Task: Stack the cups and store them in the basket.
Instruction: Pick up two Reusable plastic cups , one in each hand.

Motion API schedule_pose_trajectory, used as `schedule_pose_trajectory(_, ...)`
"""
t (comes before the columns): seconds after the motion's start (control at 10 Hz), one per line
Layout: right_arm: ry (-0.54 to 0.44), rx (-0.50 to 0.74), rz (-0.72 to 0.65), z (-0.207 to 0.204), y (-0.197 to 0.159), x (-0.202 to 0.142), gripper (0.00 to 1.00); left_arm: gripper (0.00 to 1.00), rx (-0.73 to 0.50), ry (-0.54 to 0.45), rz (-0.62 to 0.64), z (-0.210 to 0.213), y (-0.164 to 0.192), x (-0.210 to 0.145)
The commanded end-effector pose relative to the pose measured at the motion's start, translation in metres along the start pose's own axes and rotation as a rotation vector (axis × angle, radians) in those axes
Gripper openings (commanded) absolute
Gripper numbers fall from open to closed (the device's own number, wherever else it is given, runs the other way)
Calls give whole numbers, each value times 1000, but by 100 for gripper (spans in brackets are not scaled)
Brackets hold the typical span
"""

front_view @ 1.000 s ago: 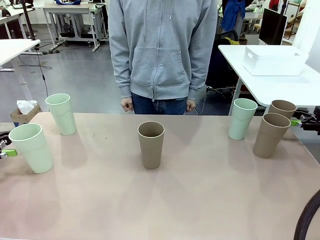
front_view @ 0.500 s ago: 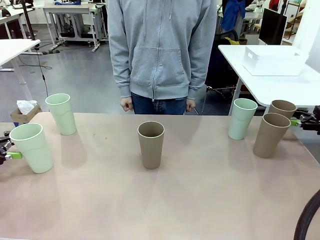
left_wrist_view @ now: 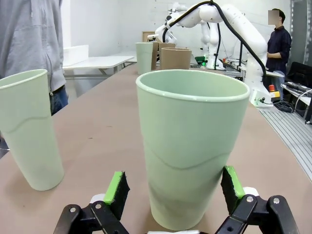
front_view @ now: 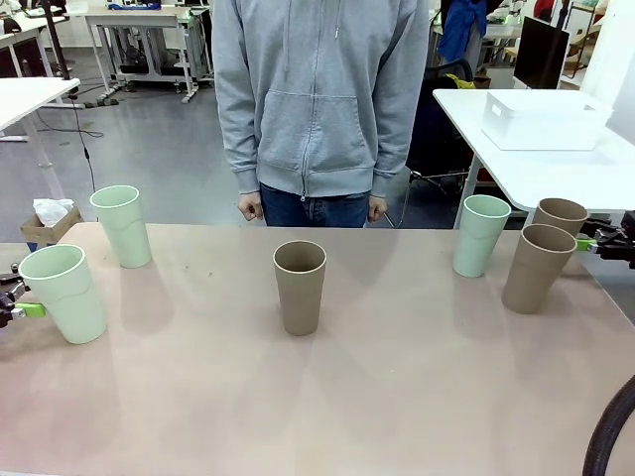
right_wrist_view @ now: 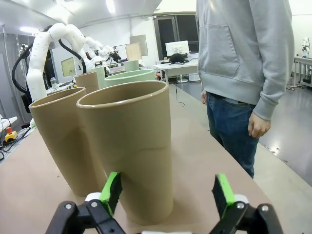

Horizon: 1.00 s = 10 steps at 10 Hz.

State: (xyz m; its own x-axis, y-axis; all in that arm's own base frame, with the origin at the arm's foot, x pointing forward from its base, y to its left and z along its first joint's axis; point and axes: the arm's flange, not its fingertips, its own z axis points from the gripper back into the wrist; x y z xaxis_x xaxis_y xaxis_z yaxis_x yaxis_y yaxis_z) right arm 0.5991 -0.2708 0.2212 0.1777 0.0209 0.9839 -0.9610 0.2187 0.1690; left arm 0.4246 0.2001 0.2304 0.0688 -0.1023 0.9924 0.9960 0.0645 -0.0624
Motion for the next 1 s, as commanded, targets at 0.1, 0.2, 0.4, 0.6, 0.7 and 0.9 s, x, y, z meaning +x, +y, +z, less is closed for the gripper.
schedule_pose_trajectory(0.1,12,36,4,-13,3,3,100,100,-7,-14,-30,-1,-2,-3)
schedule_pose_trajectory(0.2,21,66,-2,-16,6,2,100,100,-10,-15,-25,-2,-2,-5)
schedule_pose_trajectory(0.4,37,91,-1,-19,10,0,100,100,-19,-7,-17,-6,-1,-8)
schedule_pose_trajectory(0.6,40,121,-12,-20,13,-3,100,100,-27,-6,-12,-7,-1,-9)
schedule_pose_trajectory(0.7,38,130,-13,-22,16,-4,100,100,-29,-8,-8,-7,-1,-10)
schedule_pose_trajectory(0.9,43,136,-11,-34,20,-7,100,100,-32,-11,-3,-11,0,-12)
